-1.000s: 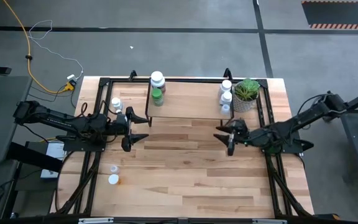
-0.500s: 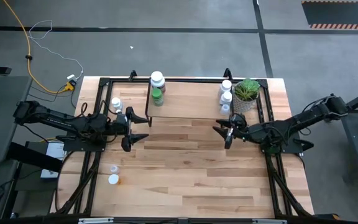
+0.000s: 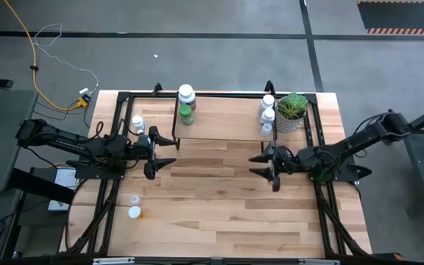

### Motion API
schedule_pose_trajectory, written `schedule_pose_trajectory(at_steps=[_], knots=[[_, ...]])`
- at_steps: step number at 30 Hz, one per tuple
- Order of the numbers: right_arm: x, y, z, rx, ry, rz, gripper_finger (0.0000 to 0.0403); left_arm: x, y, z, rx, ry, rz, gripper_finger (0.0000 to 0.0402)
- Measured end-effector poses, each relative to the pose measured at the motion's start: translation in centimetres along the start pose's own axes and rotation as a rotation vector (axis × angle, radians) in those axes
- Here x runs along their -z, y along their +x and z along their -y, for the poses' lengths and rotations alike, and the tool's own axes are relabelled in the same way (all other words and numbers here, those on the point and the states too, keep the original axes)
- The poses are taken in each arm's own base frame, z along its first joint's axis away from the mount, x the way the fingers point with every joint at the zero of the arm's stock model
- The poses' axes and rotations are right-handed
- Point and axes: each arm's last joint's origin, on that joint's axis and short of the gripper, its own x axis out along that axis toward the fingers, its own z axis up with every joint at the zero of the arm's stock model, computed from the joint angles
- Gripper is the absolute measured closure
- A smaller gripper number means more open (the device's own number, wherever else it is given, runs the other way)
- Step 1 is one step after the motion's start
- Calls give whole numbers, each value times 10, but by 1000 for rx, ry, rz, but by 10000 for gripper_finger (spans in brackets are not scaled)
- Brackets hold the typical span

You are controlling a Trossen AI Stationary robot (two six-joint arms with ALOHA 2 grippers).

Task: Pick and place medicine bottles onto shelf by color
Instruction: Put the transparent pill bottle on the shelf

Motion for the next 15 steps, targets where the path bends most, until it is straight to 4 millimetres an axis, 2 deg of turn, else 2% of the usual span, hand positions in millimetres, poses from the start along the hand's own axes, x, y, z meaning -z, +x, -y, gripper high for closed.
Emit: schedule_pose_trajectory(at_steps=[4, 11, 15], knots=[[3, 5, -5, -24, -41, 20, 224, 0, 0, 0, 0, -2, 0, 92], [9, 10, -1, 101, -26, 20, 224, 0, 0, 0, 0, -3, 0, 92], [12, 12, -4, 16, -50, -12, 224, 0, 0, 0, 1, -77, 0, 92]])
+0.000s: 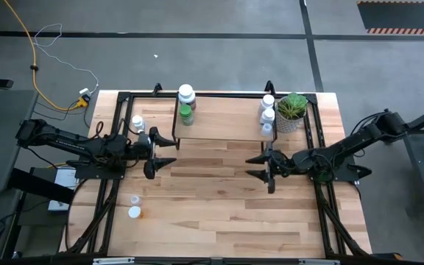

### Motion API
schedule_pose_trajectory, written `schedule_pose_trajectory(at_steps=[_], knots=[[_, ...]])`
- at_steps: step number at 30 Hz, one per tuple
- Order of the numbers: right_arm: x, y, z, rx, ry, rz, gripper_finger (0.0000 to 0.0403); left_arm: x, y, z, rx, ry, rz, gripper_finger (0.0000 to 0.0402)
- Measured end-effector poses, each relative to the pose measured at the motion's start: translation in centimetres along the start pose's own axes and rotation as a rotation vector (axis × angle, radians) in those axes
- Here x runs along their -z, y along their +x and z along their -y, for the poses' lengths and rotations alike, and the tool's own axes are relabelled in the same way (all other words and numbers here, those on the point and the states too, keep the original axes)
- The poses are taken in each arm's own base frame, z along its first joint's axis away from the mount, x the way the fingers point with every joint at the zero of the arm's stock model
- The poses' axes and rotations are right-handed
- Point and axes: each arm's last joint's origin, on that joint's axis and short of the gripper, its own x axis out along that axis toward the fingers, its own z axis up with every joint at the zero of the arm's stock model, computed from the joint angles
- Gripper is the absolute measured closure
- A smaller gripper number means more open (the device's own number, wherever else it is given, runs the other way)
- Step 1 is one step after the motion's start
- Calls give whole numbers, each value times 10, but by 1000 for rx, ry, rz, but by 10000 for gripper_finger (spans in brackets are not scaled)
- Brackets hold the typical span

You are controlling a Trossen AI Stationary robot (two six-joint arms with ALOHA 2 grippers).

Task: Pick and place medicine bottles onto shelf by color
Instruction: Put the transparent pill bottle on the shelf

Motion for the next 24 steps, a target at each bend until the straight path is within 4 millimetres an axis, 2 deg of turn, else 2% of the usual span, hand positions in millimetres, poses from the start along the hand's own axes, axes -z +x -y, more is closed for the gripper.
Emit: schedule_pose_trajectory(at_steps=[5, 11, 17, 24], knots=[[-2, 0, -2, -58, -10, 19, 224, -6, 1, 5, 61, -38, 2, 92], [-3, 0, -2, -58, -8, 27, 224, -16, 12, 30, 105, 5, -109, 92], [-2, 0, -2, -56, -9, 19, 224, -17, 23, 59, -15, 135, -450, 92], [-2, 0, -2, -54, -10, 14, 224, -14, 8, 84, -1, 144, -971, 92]])
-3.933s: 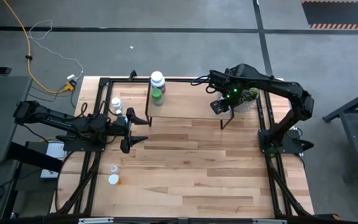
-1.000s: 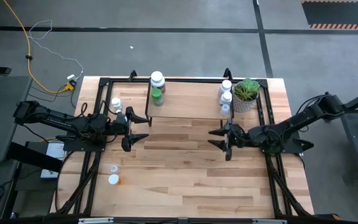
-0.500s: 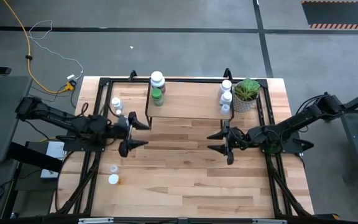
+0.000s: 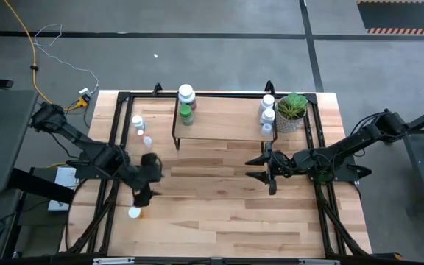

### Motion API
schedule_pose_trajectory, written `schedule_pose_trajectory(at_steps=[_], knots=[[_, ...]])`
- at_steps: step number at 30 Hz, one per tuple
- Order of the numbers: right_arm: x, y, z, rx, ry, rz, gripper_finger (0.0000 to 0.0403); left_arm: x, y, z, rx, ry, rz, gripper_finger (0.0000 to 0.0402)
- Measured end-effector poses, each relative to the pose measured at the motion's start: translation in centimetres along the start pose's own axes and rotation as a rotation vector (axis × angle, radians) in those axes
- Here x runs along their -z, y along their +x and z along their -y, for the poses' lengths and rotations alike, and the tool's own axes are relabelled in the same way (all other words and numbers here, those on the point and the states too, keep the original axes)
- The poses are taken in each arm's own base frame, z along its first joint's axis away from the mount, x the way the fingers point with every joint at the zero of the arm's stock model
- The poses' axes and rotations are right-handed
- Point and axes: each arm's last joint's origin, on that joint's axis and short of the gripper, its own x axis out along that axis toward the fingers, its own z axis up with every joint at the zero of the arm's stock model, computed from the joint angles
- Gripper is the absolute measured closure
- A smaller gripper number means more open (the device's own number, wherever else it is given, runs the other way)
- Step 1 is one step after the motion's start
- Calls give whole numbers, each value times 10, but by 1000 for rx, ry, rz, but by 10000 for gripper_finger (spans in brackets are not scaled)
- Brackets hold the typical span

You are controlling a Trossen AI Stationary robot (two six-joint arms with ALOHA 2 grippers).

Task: Pick and place medicine bottles onto shelf by color
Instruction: Put the transparent pill bottle on the shelf

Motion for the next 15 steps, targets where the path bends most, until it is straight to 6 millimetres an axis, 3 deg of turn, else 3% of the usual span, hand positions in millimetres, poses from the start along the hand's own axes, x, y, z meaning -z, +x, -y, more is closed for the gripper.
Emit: schedule_pose_trajectory(at_steps=[7, 15], knots=[[0, 0, 0, 1, 9, 0, 224, 19, 0, 21, 86, -38, -258, 92], [0, 0, 0, 6, 10, -2, 224, 38, 5, 31, -5, -37, -396, 92]])
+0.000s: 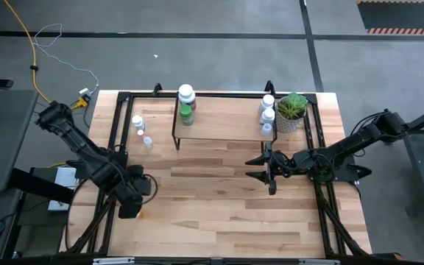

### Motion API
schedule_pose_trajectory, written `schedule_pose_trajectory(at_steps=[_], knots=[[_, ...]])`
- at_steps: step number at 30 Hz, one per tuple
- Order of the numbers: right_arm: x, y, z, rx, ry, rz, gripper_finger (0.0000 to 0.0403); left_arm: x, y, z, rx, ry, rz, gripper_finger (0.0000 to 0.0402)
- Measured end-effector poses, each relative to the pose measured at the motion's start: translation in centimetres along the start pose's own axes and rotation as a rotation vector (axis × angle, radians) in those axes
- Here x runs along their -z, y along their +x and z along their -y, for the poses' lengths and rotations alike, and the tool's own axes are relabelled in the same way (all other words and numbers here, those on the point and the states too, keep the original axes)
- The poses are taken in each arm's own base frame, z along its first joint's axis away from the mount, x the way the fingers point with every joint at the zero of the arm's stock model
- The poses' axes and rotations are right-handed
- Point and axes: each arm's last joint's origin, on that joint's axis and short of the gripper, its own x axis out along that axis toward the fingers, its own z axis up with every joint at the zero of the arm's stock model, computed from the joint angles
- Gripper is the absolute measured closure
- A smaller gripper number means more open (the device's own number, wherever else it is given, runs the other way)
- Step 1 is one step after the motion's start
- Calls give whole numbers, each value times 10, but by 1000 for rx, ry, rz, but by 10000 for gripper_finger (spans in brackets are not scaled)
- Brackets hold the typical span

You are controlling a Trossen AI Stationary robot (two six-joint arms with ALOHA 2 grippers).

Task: Pick and place medicine bottles onto shelf by color
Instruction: Put the transparent pill bottle on the shelf

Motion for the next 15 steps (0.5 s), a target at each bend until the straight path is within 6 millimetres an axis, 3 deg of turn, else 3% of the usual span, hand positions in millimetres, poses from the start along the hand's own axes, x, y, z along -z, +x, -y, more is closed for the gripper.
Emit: schedule_pose_trajectory(at_steps=[15], knots=[[1, 0, 0, 3, -3, -10, 224, 10, 22, 14, -125, 25, -112, 92]])
